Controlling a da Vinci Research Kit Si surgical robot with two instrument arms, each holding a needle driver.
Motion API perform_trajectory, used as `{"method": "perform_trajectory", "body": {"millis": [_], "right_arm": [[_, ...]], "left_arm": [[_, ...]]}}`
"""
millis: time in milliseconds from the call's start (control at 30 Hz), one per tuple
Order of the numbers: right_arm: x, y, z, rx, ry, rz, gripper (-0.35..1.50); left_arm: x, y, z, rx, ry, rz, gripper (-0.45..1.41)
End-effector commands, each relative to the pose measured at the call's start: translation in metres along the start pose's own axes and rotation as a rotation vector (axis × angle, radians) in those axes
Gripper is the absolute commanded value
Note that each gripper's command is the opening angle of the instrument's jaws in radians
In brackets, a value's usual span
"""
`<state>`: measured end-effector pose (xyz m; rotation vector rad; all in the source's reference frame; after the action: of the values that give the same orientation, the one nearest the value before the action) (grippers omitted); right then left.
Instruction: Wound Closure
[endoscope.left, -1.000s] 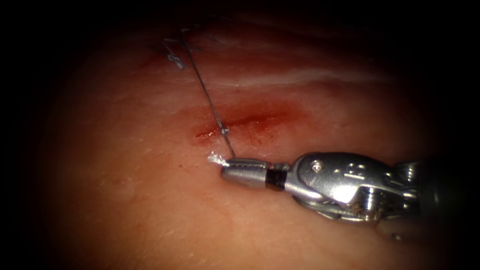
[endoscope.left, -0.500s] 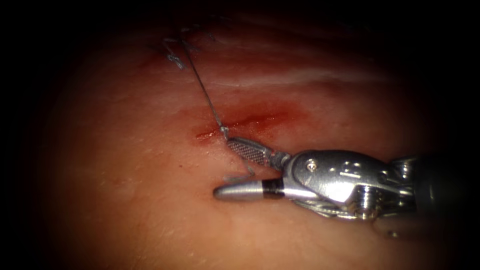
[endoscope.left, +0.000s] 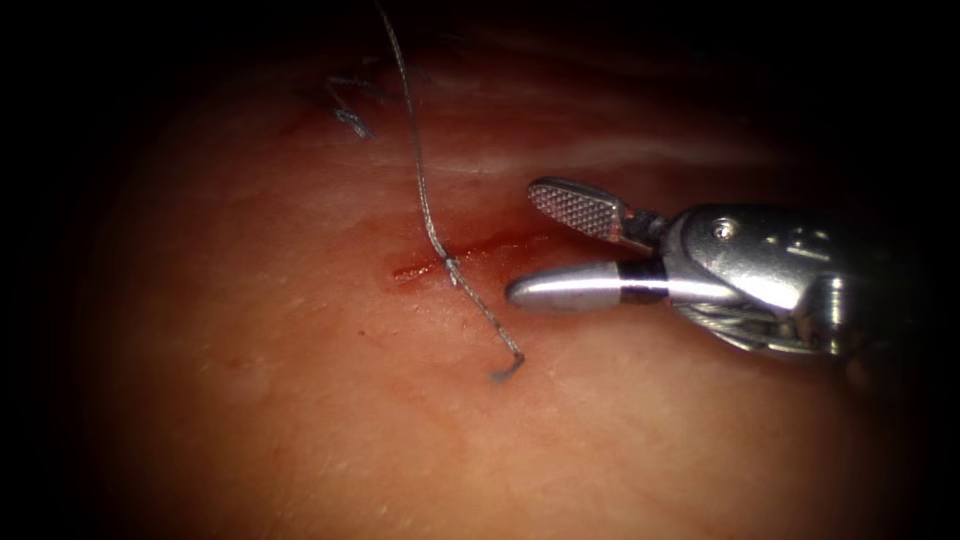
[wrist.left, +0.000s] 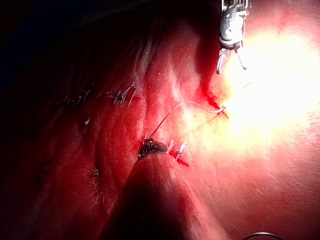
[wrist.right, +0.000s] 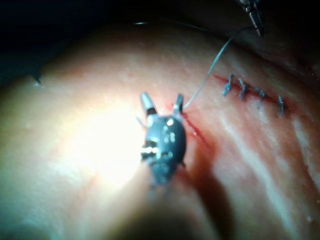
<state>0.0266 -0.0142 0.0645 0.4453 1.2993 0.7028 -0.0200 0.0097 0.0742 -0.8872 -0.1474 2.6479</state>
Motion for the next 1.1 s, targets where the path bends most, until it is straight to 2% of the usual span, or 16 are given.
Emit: {"method": "perform_trajectory", "body": {"millis": [33,233,333,533,867,1100], "right_arm": [[-0.0006,0.0010,0.0020,-0.010,-0.003,-0.002,1.30],[-0.0015,0.0033,0.0056,-0.027,-0.007,-0.009,1.40],[-0.0020,0.0039,0.0071,-0.039,-0.008,-0.013,1.47],[-0.0031,0.0042,0.0087,-0.041,-0.022,-0.023,1.47],[-0.0042,0.0044,0.0086,-0.043,-0.045,-0.026,1.47],[-0.0043,0.0038,0.0066,-0.024,-0.049,-0.027,1.42]], "left_arm": [[0.0007,0.0002,0.0004,-0.001,0.006,0.003,-0.45],[0.0038,0.0016,-0.0014,-0.018,0.030,0.010,-0.45],[0.0044,0.0022,-0.0014,-0.021,0.031,0.018,-0.45],[0.0048,0.0025,-0.0017,-0.026,0.033,0.021,-0.45],[0.0060,0.0026,-0.0035,-0.040,0.035,0.033,-0.45],[0.0055,0.0021,-0.0038,-0.040,0.035,0.038,-0.45]]}}
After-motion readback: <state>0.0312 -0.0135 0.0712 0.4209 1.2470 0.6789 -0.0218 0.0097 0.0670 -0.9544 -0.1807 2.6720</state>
